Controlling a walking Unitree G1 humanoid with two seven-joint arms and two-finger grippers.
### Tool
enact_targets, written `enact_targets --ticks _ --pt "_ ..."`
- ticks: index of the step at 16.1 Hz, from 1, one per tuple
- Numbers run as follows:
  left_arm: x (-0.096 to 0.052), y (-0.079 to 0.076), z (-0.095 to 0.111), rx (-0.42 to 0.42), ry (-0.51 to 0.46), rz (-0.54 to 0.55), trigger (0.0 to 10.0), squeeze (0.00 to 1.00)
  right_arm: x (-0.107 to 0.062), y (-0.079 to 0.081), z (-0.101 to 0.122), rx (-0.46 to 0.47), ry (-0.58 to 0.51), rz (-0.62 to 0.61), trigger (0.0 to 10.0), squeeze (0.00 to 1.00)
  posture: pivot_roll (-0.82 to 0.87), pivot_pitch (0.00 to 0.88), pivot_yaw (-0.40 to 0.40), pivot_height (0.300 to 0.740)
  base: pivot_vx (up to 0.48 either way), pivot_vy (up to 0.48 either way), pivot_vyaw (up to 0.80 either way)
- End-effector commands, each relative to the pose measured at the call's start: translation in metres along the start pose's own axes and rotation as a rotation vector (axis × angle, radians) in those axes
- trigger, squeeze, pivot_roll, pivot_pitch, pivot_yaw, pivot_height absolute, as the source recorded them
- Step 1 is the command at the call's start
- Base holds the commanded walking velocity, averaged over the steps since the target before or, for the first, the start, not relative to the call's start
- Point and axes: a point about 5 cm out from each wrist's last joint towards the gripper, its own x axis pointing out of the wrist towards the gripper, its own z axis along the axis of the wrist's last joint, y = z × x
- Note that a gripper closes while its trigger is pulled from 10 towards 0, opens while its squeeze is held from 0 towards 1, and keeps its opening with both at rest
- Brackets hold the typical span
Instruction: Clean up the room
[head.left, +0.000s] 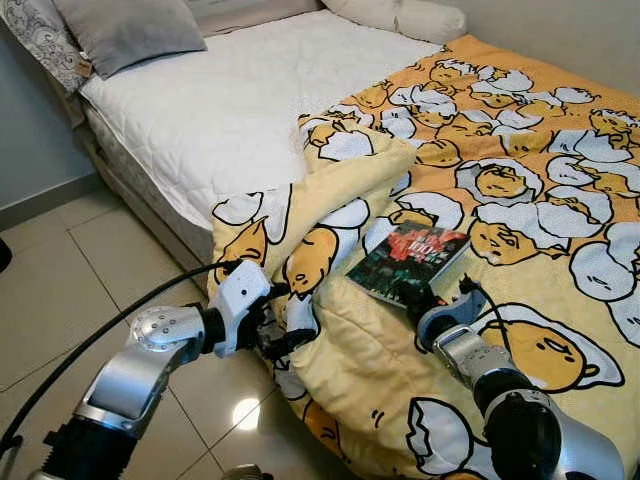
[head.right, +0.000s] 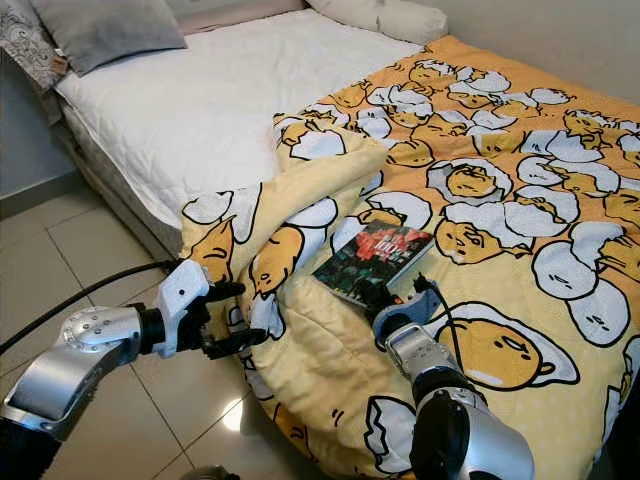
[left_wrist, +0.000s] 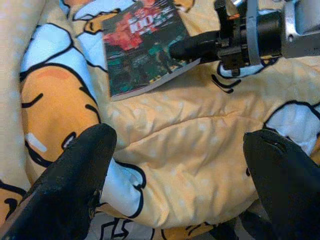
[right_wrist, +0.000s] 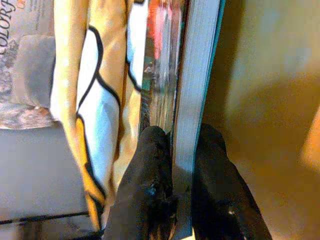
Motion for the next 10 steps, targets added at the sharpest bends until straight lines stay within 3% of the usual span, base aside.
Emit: enact_targets --ticks 1,3,5,7,8,9,10 --pt "-0.003 0.002 0.001 -0.003 -0.033 0.066 10.0 0.57 -0.003 0.002 0.023 -0.082 -0.116 0.03 0.0 0.0 0.09 0.0 -0.035 0.74 0.0 0.0 0.0" --pt "-0.002 0.009 0.007 -0.019 -0.108 0.203 10.0 0.58 -0.008 0.004 0.035 -0.181 -0.188 0.059 0.0 0.0 0.08 0.0 -0.035 0.74 0.0 0.0 0.0" --pt "-0.003 0.014 0.014 -0.047 -0.201 0.381 10.0 0.58 -0.025 0.014 0.055 -0.44 -0.397 0.058 0.0 0.0 0.08 0.0 -0.037 0.74 0.0 0.0 0.0" --pt "-0.006 0.011 0.015 -0.011 -0.215 0.48 10.0 0.58 -0.042 0.025 0.053 -0.593 -0.496 0.053 0.0 0.0 0.05 0.0 -0.025 0.74 0.0 0.0 0.0" --pt "-0.006 0.01 0.015 0.01 -0.204 0.492 10.0 0.58 -0.044 0.026 0.05 -0.626 -0.501 0.05 0.0 0.0 0.05 0.0 -0.025 0.74 0.0 0.0 0.0" --pt "-0.007 0.008 0.015 0.035 -0.205 0.535 10.0 0.57 -0.053 0.024 0.042 -0.732 -0.542 -0.038 0.0 0.0 0.04 0.0 -0.032 0.74 0.0 0.0 0.0" --pt "-0.008 0.008 0.014 0.01 -0.211 0.569 10.0 0.57 -0.058 0.018 0.039 -0.722 -0.554 -0.103 4.4 0.0 0.05 0.0 -0.041 0.74 0.0 0.0 0.0"
